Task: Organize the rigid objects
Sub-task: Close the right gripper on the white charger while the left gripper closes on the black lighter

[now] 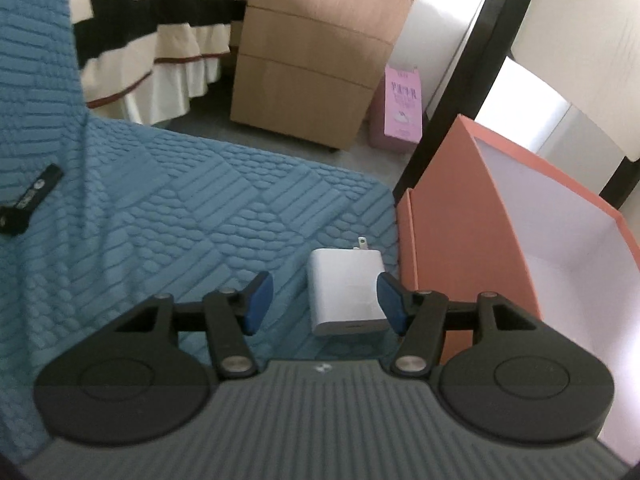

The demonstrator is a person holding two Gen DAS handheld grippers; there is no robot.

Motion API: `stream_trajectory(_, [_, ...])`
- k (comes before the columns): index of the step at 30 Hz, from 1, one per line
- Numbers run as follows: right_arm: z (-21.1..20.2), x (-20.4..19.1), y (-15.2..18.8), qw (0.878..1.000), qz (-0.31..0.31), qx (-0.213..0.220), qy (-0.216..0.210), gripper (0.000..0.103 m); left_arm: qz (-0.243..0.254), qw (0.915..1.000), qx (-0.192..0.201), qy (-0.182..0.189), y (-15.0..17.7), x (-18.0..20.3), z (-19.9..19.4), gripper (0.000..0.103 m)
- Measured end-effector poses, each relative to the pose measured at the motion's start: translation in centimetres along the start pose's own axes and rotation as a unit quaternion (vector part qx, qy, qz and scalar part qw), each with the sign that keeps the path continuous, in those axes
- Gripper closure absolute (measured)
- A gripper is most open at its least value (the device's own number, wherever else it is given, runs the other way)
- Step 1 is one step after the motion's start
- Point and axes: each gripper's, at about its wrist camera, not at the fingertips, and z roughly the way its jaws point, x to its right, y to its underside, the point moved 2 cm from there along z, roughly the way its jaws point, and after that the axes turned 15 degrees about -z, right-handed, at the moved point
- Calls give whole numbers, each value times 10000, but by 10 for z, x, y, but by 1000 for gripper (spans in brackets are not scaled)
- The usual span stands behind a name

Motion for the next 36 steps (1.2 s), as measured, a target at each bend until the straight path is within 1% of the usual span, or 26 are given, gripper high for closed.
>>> stream_trajectory(1, [2, 1, -2, 10000, -43, -35, 26, 31, -16, 10000, 4, -39, 2, 0, 1, 49])
stream_trajectory(3, [6, 1, -4, 9999, -107, -76, 30, 31, -38, 9999, -23, -106, 4, -1, 5, 50])
stream_trajectory(6, [15, -1, -5, 9995, -151, -268, -76, 31, -151, 9997, -98, -141, 6, -4, 12, 54])
stream_trajectory(7, [19, 0, -5, 9992, -180, -332, -126, 31, -188, 9997, -111, -137, 5, -4, 15, 54])
stream_trajectory(9, [21, -2, -5, 9989, -280, -359, -88, 31, -287, 9995, -110, -103, 5, -8, 16, 55])
stream_trajectory(11, [20, 0, -6, 9990, -240, -358, -149, 30, -372, 9993, -78, -66, 4, -10, 17, 56])
stream_trajectory(13, [20, 1, -6, 9988, -287, -360, -177, 35, -419, 9991, -75, -82, 3, -11, 18, 57])
stream_trajectory(15, [20, 1, -5, 9986, -389, -368, -52, 49, -456, 9989, -93, -80, 3, -12, 19, 57])
stream_trajectory(16, [19, 2, -4, 9986, -396, -362, -5, 54, -466, 9988, -98, -70, 3, -12, 20, 58])
stream_trajectory(22, [13, 8, -1, 9989, -297, -244, -256, 54, -433, 9991, -1, -49, 3, -11, 19, 59])
stream_trajectory(23, [11, 9, 0, 9989, -255, -229, -334, 56, -437, 9990, 33, -16, 2, -10, 20, 59])
stream_trajectory(24, [8, 9, 0, 9988, -230, -200, -388, 69, -440, 9990, 55, 9, 0, -9, 20, 59])
stream_trajectory(25, [4, 8, -1, 9988, -274, -108, -386, 74, -436, 9990, 76, 27, -1, -7, 20, 59])
stream_trajectory(26, [-1, 7, -3, 9988, -311, -81, -374, 87, -422, 9990, 108, 43, -2, -6, 21, 59])
stream_trajectory(27, [-5, 7, -4, 9984, -281, -30, -495, 98, -412, 9991, 120, 35, -3, -5, 22, 59])
stream_trajectory(29, [-9, 9, -3, 9966, -136, 10, -811, 96, -393, 9992, 114, 15, -4, -5, 26, 59])
stream_trajectory(30, [-10, 9, -3, 9966, -156, 31, -810, 96, -373, 9992, 144, -16, -4, -4, 27, 59])
stream_trajectory(32, [-11, 8, -1, 9976, -240, 61, -653, 92, -356, 9992, 147, -59, -4, -4, 30, 59])
stream_trajectory(33, [-12, 8, 0, 9978, -216, 67, -623, 92, -366, 9992, 164, -75, -4, -4, 31, 59])
stream_trajectory(34, [-11, 9, 1, 9979, -191, 72, -615, 93, -337, 9992, 182, -85, -5, -3, 32, 69])
stream_trajectory(35, [-10, 8, 1, 9982, -224, 49, -554, 88, -271, 9993, 210, -115, -5, -2, 32, 79])
stream_trajectory(36, [-8, 6, 3, 9986, -320, 16, -426, 76, -243, 9994, 220, -136, -5, -2, 32, 79])
